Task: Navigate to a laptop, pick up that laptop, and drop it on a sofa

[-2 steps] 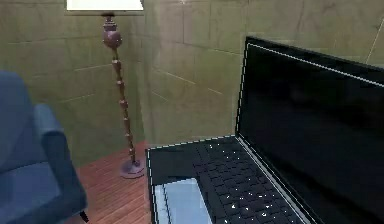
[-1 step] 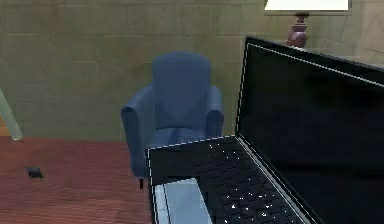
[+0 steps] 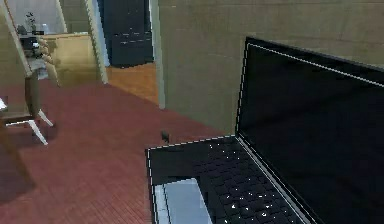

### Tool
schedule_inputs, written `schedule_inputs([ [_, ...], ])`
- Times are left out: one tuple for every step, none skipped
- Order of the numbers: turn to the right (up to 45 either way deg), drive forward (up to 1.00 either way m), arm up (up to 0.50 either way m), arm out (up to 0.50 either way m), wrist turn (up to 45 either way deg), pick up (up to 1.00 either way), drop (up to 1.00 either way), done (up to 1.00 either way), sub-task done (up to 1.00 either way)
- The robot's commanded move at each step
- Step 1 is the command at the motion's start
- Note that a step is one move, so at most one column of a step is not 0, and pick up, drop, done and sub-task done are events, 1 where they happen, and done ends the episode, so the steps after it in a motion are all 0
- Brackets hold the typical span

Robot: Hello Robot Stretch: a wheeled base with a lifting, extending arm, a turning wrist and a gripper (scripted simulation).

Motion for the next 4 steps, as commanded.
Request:
schedule_inputs([
  [45.0, 0.0, 0.0, 0.0, 0.0, 0.0, 0.0, 0.0, 0.0],
  [45.0, 0.0, 0.0, 0.0, 0.0, 0.0, 0.0, 0.0, 0.0],
  [45.0, 0.0, 0.0, 0.0, 0.0, 0.0, 0.0, 0.0, 0.0],
  [27.0, 0.0, 0.0, 0.0, 0.0, 0.0, 0.0, 0.0, 0.0],
])
